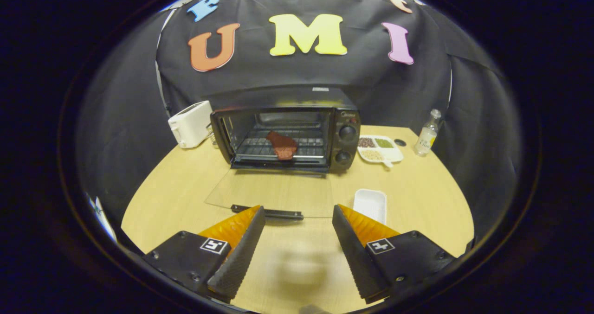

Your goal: Open the toaster oven, put the food inside, and close the toaster oven door.

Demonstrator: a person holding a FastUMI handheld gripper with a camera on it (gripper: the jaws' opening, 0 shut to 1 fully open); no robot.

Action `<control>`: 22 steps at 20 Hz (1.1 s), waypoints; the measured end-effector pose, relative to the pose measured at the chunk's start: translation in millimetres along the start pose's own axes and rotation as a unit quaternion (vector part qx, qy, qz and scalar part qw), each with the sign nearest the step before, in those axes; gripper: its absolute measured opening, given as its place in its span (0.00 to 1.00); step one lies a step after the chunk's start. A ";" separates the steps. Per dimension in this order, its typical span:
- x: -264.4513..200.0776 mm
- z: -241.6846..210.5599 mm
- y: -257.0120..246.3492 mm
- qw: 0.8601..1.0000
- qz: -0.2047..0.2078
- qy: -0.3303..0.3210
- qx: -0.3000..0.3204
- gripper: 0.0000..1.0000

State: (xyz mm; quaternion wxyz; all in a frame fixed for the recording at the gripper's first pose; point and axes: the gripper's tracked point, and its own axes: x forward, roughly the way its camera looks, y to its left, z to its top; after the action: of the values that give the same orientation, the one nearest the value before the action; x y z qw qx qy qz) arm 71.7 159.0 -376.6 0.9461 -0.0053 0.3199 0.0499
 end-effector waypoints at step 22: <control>111.9 -70.7 36.5 0.994 -0.003 0.113 -0.015 0.95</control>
State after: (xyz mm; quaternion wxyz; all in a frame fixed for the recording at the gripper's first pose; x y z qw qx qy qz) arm 113.8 202.6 -499.8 0.9039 -0.0258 0.4238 0.0511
